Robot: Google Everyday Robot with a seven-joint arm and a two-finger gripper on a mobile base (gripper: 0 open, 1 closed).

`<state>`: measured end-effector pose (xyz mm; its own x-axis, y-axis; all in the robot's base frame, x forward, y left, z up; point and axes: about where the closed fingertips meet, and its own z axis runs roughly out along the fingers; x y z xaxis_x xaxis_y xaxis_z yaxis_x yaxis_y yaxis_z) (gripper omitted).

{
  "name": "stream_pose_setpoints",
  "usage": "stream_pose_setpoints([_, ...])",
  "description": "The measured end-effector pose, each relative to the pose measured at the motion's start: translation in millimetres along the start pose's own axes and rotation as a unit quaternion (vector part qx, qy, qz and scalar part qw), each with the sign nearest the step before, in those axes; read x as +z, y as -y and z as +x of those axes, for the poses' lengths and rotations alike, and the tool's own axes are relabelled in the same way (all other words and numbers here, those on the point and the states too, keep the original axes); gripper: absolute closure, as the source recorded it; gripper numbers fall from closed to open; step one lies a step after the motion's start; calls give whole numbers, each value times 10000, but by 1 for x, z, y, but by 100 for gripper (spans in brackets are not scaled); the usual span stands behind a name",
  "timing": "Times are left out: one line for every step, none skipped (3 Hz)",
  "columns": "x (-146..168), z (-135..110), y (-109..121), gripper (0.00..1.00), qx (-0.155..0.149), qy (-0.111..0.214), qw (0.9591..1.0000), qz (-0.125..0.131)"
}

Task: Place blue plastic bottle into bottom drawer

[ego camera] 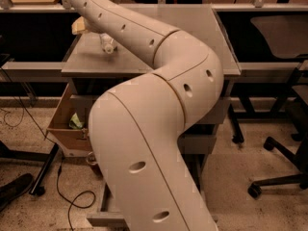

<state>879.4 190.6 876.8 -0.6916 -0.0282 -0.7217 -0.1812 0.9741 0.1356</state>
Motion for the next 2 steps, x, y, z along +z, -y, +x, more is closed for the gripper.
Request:
stream_pose_setpoints([6, 8, 4, 0, -159, -134, 9995, 245])
stream_pose_setpoints([9, 11, 5, 19, -278, -226, 9989, 306])
